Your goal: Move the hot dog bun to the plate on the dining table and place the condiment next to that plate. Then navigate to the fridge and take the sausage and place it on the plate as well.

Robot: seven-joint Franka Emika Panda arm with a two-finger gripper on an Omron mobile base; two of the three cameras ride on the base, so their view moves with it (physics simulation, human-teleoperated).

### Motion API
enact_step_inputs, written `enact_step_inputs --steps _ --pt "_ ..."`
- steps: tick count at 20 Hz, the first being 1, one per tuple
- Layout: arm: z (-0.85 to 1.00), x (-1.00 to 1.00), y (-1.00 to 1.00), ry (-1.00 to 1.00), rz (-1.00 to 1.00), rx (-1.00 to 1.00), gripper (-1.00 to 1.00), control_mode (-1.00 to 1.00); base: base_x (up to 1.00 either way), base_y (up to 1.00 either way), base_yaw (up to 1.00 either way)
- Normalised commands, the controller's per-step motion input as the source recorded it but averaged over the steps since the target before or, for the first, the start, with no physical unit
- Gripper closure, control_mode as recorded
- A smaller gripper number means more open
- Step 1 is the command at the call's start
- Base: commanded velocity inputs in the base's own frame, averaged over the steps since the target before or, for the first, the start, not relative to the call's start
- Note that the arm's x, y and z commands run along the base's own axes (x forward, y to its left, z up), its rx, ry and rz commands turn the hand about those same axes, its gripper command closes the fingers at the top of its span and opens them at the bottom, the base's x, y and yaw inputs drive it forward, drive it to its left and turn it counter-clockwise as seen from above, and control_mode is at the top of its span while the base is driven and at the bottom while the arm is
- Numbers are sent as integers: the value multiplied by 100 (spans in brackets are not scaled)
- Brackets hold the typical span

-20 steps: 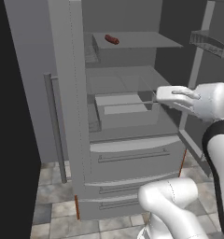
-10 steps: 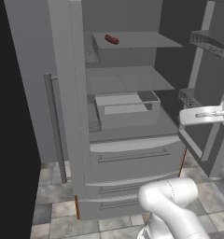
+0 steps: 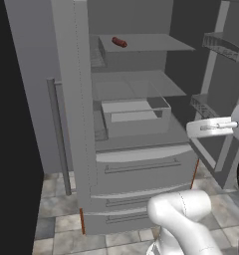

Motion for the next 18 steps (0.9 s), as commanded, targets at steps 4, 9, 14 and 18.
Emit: enact_step_inputs --steps 4,9,14,18 --pt "0 14 -3 4 0 0 -100 -100 0 0 0" --pt "0 28 -5 8 0 0 -100 -100 0 0 0" --pt "0 0 0 0 0 0 -100 100 58 -9 0" --pt "0 0 0 0 0 0 -100 100 61 -11 0"
